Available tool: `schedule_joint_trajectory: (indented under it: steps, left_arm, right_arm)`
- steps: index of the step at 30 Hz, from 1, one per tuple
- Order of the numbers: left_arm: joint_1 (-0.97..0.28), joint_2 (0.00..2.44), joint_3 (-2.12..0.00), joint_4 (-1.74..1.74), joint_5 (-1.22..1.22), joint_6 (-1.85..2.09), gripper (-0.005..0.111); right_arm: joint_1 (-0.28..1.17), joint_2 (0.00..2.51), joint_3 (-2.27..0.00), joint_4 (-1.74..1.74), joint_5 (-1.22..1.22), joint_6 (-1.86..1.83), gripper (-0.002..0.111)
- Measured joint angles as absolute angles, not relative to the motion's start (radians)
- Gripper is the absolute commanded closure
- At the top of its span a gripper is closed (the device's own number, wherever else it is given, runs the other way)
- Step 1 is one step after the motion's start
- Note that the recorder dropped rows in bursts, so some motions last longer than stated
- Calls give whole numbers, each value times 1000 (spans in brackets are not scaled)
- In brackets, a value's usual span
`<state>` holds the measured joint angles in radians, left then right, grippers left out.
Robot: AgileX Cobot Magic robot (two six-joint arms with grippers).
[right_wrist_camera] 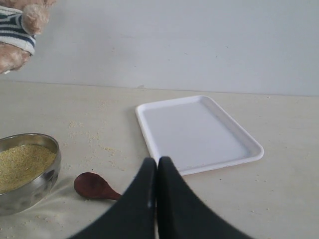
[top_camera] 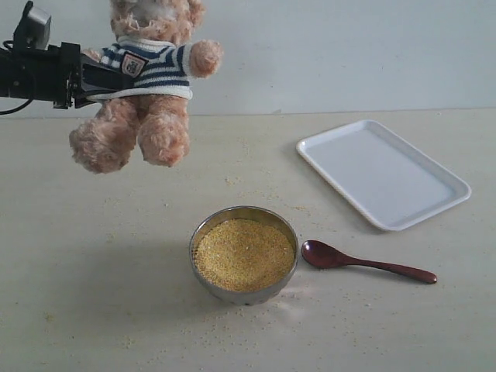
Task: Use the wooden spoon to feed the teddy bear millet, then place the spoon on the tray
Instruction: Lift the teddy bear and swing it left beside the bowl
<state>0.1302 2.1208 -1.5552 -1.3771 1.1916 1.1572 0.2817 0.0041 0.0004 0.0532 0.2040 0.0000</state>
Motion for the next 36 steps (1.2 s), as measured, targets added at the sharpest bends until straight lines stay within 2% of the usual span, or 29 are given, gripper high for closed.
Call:
schedule_joint_trajectory:
  steps: [21, 26, 36]
  left_arm:
    - [132, 2094, -1513, -1347, 1202, 1118, 102]
    - [161, 2009, -1394, -1341, 1202, 1146, 102]
    - [226, 1731, -1021, -1326, 1202, 1239, 102]
  right_arm:
    - [282, 4, 0, 53, 204, 0, 108]
    - [282, 4, 0, 53, 204, 0, 108]
    - [282, 4, 0, 53, 204, 0, 108]
